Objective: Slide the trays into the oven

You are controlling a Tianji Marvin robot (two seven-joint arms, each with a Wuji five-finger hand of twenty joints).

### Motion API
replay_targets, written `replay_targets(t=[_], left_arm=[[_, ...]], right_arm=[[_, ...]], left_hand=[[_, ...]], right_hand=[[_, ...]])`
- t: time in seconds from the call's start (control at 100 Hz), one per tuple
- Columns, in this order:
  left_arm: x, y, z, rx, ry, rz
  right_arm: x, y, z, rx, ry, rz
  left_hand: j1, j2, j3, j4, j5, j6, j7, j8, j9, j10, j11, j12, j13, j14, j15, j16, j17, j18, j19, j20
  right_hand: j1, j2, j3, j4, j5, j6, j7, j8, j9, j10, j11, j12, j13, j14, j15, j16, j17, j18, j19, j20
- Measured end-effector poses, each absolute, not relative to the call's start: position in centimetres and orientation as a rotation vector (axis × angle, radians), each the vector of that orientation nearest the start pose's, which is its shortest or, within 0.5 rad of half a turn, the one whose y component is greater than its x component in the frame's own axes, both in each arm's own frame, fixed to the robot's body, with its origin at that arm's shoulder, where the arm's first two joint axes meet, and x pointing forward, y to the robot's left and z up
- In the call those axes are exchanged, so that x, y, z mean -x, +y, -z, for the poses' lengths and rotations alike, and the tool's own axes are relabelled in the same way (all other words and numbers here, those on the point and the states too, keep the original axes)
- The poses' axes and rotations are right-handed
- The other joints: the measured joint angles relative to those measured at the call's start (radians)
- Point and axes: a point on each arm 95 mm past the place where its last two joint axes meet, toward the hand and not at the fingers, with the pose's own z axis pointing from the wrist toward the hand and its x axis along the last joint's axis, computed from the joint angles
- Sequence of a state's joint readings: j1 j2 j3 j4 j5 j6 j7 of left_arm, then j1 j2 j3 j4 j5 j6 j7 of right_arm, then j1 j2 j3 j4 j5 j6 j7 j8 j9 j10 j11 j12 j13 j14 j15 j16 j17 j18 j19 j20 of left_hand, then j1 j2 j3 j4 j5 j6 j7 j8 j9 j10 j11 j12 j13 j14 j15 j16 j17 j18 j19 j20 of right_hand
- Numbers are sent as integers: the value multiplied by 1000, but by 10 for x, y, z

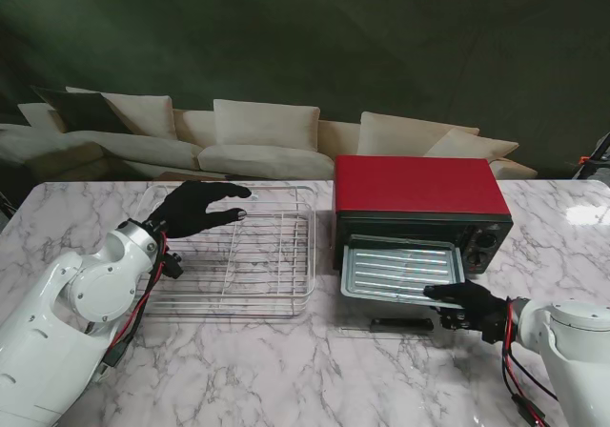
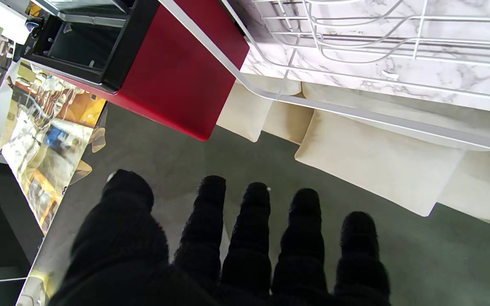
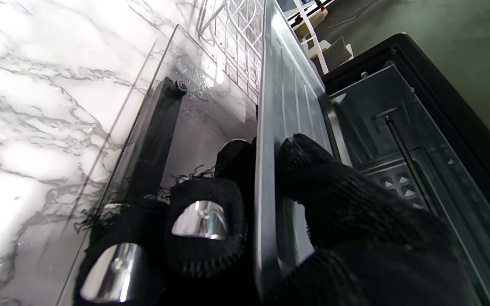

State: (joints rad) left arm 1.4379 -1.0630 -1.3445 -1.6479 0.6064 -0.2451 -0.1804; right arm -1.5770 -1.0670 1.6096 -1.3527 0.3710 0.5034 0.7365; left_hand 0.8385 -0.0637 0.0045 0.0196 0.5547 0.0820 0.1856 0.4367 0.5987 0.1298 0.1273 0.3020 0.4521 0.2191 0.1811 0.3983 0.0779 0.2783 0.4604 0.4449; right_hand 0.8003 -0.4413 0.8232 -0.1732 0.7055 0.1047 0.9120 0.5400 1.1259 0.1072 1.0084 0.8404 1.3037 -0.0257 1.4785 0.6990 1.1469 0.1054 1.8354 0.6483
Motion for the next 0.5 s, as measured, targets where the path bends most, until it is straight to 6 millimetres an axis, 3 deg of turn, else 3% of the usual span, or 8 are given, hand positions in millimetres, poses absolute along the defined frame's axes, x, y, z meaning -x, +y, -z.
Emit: replay_targets(t=[0.5], left_arm=[[-440,23,235,1275,1462,1864]], right_arm=[[-387,-142,380,2389,-317,1131]], left_hand=[[0,0,0,0,0,0,0,0,0,0,0,0,0,0,0,0,0,0,-1,0]], right_hand=[[0,0,-1,0,0,-1,0,6,0,-1,2,11,0,0,0,0,0,0,0,-7]])
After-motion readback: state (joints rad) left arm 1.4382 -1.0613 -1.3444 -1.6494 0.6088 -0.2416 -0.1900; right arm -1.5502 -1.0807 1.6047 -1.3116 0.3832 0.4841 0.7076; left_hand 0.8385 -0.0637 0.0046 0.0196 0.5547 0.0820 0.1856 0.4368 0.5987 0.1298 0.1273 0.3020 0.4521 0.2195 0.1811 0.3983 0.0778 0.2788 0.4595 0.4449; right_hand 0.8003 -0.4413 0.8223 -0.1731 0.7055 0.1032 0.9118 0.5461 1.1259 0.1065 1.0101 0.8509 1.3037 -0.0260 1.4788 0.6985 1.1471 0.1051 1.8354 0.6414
